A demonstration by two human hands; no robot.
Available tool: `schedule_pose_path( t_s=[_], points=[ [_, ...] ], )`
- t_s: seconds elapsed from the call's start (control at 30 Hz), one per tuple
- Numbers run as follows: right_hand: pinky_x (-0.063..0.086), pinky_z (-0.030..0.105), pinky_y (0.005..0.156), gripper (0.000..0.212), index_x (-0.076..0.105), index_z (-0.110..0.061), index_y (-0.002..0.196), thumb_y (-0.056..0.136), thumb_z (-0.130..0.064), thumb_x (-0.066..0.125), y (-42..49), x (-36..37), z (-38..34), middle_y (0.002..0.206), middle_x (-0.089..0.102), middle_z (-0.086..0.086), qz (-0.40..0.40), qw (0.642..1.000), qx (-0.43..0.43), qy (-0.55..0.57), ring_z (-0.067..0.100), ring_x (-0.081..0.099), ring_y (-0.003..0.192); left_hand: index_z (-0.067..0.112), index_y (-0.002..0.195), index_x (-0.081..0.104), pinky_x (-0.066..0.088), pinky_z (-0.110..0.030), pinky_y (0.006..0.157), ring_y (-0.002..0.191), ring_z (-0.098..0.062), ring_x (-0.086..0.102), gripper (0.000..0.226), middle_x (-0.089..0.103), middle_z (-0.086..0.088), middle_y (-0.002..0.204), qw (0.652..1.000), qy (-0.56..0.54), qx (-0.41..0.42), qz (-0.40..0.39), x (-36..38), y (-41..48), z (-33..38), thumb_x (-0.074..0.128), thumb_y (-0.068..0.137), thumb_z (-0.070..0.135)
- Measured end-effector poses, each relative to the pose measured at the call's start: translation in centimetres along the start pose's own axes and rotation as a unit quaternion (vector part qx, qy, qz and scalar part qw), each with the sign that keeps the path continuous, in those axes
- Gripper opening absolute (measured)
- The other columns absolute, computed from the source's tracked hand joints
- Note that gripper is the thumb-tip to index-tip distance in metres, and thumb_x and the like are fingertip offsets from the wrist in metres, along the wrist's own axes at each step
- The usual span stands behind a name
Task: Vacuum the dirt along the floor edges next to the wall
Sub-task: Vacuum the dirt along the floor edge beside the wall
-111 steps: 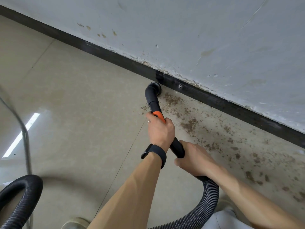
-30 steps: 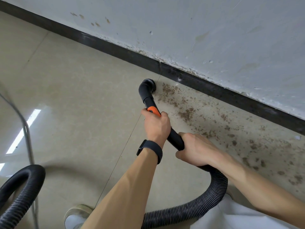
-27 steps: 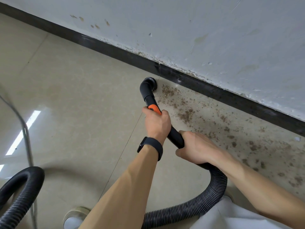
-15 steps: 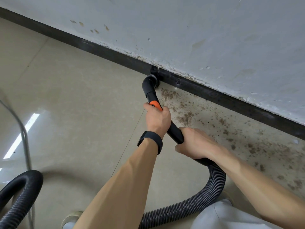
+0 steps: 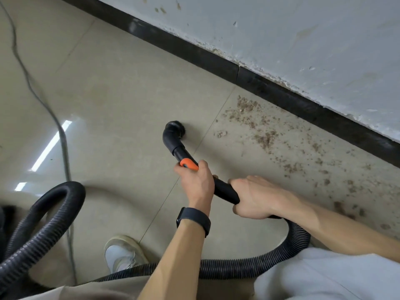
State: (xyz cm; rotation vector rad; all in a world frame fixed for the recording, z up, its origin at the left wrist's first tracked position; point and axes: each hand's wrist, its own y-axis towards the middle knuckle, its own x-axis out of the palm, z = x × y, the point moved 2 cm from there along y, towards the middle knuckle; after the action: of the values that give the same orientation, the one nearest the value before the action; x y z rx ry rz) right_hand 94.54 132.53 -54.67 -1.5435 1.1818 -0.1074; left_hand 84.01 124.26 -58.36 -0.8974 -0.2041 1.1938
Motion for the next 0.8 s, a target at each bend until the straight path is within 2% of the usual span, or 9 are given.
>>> schedule_pose_path(
  t_s=[0.1, 0.23, 0.43, 0.63, 0.8],
  points=[
    [0.040, 0.031, 0.053, 0.018, 0.044, -0.024, 0.084, 0.081, -0.020, 0.062, 0.0, 0.5, -0.6, 0.080, 0.058, 0.003, -0.005, 1.000, -0.006, -0.013, 0.019, 0.055, 0.064, 0.020, 0.114, 0.034, 0.060, -0.042, 0.069, 0.064, -0.032, 0.067, 0.029, 0.056, -0.008, 0.091, 1.000, 0.004, -0.008, 0.014, -1.1, -0.1, -0.5, 0.052, 0.090, 0.018],
    [0.042, 0.032, 0.054, 0.016, 0.047, -0.025, 0.086, 0.079, -0.022, 0.062, -0.6, 1.1, -0.6, 0.081, 0.061, 0.002, -0.026, 0.999, -0.006, -0.025, 0.020, 0.059, 0.068, 0.018, 0.115, 0.033, 0.060, -0.048, 0.073, 0.065, -0.033, 0.068, 0.031, 0.054, -0.006, 0.083, 0.999, 0.002, -0.027, 0.019, -1.8, -1.4, -1.1, 0.050, 0.089, 0.017],
    [0.042, 0.031, 0.054, 0.015, 0.051, -0.023, 0.088, 0.079, -0.022, 0.063, -1.3, 0.6, -0.4, 0.080, 0.062, 0.003, -0.026, 0.999, 0.001, -0.019, 0.021, 0.061, 0.068, 0.018, 0.116, 0.032, 0.059, -0.049, 0.077, 0.083, -0.039, 0.070, 0.036, 0.056, -0.009, 0.088, 0.999, 0.023, -0.031, 0.024, -1.2, -1.2, -1.6, 0.050, 0.085, 0.021],
    [0.046, 0.031, 0.055, 0.015, 0.052, -0.021, 0.088, 0.078, -0.022, 0.064, -2.2, 0.7, 0.9, 0.079, 0.064, 0.005, -0.011, 1.000, 0.017, -0.005, 0.023, 0.063, 0.068, 0.017, 0.112, 0.031, 0.053, -0.033, 0.064, 0.079, -0.035, 0.072, 0.028, 0.056, -0.007, 0.086, 0.999, 0.038, -0.023, 0.015, 0.3, -2.0, -1.1, 0.049, 0.090, 0.017],
    [0.049, 0.034, 0.058, 0.015, 0.053, -0.020, 0.088, 0.078, -0.020, 0.064, -3.2, 0.8, 1.7, 0.081, 0.065, 0.006, -0.020, 0.999, 0.029, 0.016, 0.024, 0.064, 0.069, 0.017, 0.115, 0.031, 0.059, -0.044, 0.076, 0.078, -0.037, 0.072, 0.031, 0.054, -0.005, 0.081, 0.998, 0.047, -0.030, 0.001, 1.3, -2.9, -1.3, 0.050, 0.089, 0.017]
  ],
)
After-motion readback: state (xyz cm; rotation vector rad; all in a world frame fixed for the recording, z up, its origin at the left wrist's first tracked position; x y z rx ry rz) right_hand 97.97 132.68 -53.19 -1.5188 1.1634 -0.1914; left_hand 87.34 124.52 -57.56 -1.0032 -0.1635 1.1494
